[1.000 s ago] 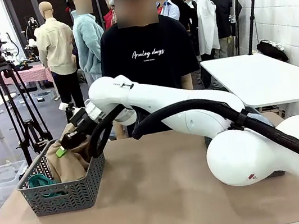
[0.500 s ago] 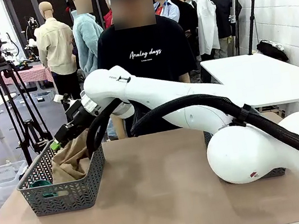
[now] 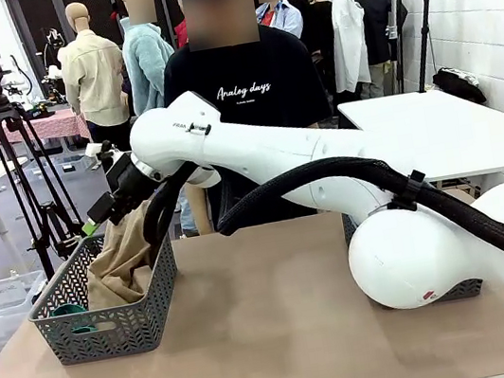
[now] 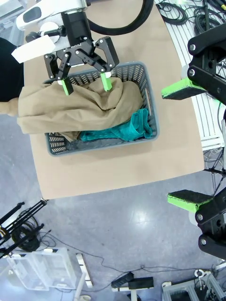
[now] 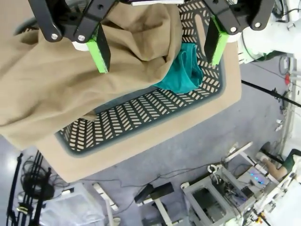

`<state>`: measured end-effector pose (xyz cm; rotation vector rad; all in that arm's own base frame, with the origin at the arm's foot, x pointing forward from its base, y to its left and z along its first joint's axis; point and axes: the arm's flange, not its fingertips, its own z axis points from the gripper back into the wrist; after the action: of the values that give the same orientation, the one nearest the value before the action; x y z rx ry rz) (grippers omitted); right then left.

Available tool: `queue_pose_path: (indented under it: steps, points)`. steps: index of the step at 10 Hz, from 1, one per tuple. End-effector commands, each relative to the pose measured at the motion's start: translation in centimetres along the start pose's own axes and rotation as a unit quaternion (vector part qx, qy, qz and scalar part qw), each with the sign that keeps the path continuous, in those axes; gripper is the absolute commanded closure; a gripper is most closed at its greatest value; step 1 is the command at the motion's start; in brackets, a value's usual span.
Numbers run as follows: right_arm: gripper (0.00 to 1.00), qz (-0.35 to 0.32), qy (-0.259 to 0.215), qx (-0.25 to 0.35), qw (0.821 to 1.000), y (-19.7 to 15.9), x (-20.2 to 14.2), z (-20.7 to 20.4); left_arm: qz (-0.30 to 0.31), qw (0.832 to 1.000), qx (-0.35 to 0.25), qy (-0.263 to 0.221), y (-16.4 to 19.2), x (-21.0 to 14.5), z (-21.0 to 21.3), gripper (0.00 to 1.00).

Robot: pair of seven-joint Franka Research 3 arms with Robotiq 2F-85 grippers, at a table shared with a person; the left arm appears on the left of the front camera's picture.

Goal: Sort the tops and bottoms.
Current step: Sort the clothes according to human instructions.

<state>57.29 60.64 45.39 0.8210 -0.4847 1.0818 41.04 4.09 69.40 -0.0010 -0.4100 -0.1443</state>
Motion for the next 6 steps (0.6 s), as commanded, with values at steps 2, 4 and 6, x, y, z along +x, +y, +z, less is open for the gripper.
queue_pose_path:
  steps: [2,4,6]
  points:
    - [0.00,0.010,0.001,0.006,1.000,0.11,-0.10,-0.21,-0.002,1.000,0.001,-0.002,0.25,-0.06,0.12,0.00]
    - [0.00,0.010,0.001,0.006,1.000,0.11,-0.10,-0.21,-0.002,1.000,0.001,-0.002,0.25,-0.06,0.12,0.00]
    - [0.00,0.010,0.001,0.006,1.000,0.11,-0.10,-0.21,-0.002,1.000,0.001,-0.002,0.25,-0.06,0.12,0.00]
